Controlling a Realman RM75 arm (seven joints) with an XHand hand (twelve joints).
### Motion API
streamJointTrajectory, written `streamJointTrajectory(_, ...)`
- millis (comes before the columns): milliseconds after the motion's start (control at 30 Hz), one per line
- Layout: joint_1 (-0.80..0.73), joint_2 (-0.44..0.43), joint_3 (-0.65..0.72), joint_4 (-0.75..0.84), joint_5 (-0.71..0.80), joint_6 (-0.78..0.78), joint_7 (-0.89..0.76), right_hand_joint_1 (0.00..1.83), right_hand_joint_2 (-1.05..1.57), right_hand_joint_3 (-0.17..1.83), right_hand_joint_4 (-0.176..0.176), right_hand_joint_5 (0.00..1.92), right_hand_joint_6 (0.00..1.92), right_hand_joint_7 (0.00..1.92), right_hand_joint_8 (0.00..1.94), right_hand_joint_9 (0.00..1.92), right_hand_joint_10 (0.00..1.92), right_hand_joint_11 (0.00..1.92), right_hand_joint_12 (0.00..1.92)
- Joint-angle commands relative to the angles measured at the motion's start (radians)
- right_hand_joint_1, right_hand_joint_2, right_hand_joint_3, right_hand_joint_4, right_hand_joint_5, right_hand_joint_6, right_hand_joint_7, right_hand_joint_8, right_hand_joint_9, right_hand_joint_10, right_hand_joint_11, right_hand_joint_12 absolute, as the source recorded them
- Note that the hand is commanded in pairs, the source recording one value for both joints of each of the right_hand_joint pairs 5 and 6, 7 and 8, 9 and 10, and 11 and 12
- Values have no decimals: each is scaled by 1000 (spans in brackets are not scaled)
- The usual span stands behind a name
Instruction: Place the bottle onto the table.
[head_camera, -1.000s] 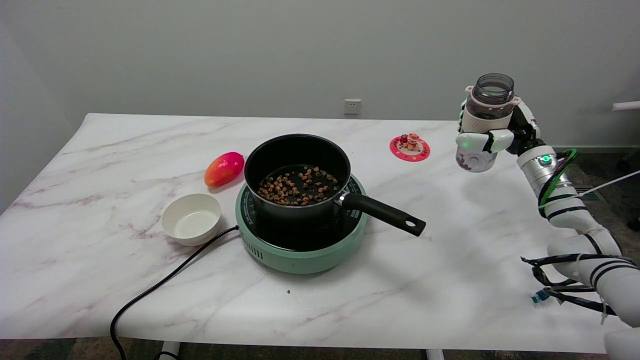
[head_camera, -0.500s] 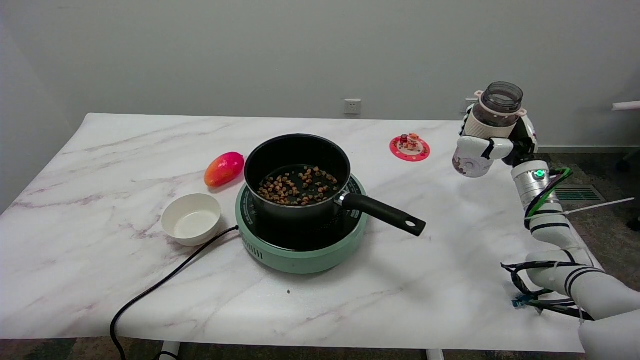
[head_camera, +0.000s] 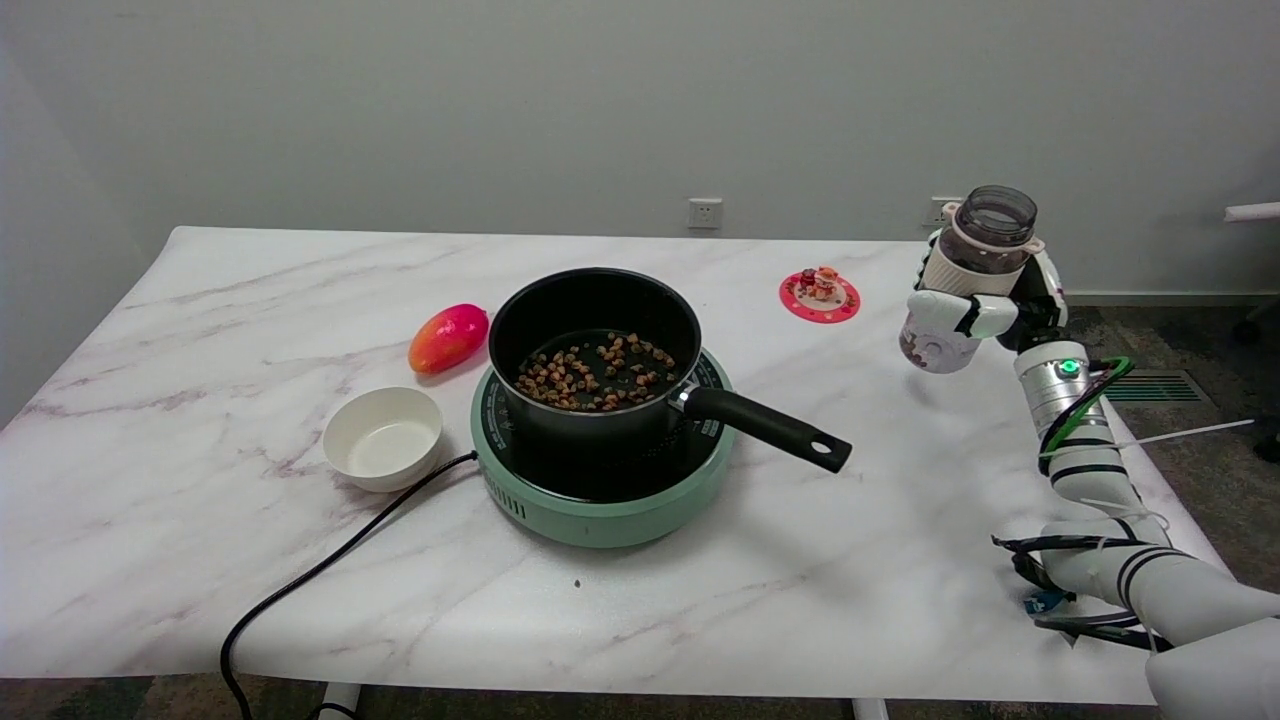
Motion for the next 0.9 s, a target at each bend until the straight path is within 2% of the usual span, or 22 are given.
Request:
streamJointTrajectory(33,-2,8,-48,-17,6,-23,-35,1357,1298,483,0,1920,1920,1920,1920,1416,1416,1243,1243)
streamJointTrajectory(900,-44,-14,-53,-23,55,-30,-21,1355,1305,471,0,1920,1920,1920,1920,1418,1418,1264,1264)
